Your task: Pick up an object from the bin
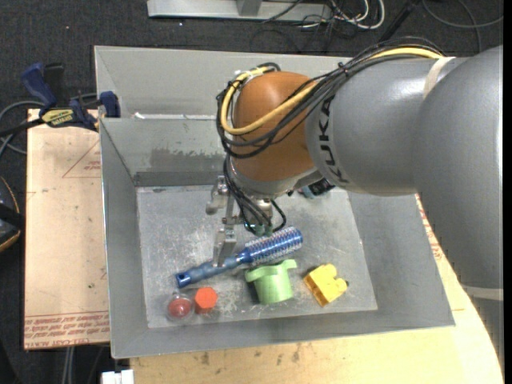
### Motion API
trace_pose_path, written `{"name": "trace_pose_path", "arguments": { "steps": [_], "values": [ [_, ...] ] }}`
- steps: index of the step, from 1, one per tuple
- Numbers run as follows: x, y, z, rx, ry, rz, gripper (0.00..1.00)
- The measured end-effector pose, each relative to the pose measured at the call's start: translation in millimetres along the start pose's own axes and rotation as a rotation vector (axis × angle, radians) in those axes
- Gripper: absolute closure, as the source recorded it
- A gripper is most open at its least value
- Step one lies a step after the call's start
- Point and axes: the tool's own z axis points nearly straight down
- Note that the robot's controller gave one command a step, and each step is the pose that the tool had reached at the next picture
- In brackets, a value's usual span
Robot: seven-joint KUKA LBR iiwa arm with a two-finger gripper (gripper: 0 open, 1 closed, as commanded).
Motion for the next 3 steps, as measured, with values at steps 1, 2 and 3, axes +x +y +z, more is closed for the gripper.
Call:
{"name": "trace_pose_path", "arguments": {
  "steps": [1,2,3],
  "values": [
    [31.7,20.6,69.7,-0.003,-0.016,-0.059,0.0],
    [33.3,20.1,72.3,-0.002,-0.011,-0.058,1.0],
    [44.6,51.9,-77.8,-0.005,-0.016,-0.024,1.0]
  ]
}}
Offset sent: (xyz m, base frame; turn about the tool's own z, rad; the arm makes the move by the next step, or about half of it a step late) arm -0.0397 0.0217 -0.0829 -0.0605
